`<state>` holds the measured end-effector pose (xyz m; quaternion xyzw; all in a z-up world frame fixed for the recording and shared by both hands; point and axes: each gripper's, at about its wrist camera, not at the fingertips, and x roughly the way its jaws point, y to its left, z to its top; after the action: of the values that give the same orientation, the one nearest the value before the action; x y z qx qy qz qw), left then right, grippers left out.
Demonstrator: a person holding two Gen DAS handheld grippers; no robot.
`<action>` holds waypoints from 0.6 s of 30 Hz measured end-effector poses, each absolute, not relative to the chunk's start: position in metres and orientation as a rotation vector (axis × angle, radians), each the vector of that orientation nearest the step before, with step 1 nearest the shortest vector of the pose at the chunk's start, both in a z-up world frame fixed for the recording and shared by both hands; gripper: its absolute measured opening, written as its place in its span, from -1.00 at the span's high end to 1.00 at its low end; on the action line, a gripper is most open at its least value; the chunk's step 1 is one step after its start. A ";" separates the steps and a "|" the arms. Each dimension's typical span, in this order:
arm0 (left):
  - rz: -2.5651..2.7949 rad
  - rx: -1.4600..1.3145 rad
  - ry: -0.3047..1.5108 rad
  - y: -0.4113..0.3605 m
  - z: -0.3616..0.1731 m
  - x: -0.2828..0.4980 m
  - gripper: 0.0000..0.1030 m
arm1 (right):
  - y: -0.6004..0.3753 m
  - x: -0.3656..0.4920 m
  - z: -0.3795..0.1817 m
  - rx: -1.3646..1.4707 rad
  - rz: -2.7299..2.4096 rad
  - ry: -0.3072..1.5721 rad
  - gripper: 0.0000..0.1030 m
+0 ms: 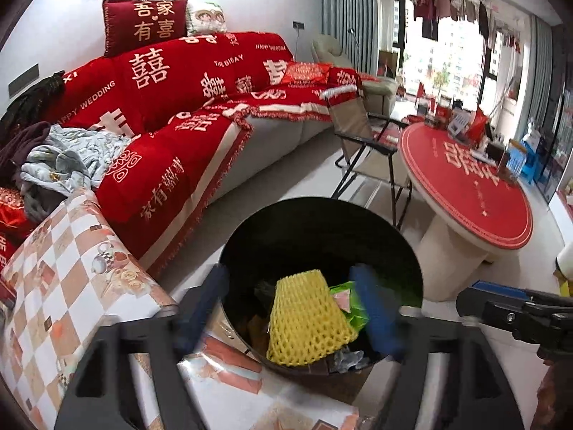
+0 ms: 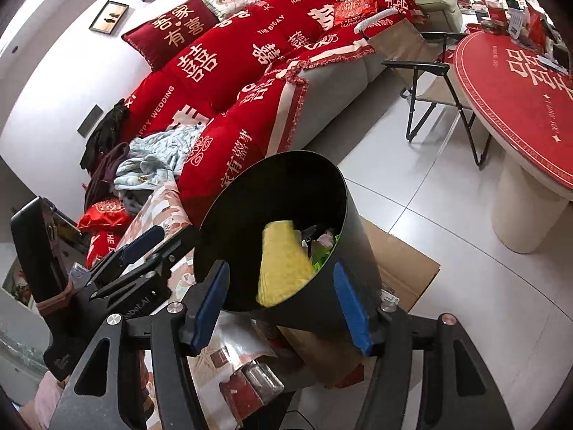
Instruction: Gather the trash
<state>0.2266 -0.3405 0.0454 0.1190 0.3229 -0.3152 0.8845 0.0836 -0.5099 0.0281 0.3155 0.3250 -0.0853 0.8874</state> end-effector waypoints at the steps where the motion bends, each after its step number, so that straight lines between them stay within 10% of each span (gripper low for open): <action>1: -0.642 0.242 0.653 -0.337 0.048 0.224 -1.00 | -0.510 0.081 0.029 0.659 -0.179 0.673 -0.28; 18: -0.496 0.134 0.507 -0.217 0.092 0.152 -1.00 | -0.440 0.051 0.061 0.515 -0.100 0.601 -0.74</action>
<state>0.1524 -0.2174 0.0916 0.0657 0.2481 -0.2425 0.9356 0.0507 -0.4399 0.0614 0.2506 0.2928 -0.0488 0.9214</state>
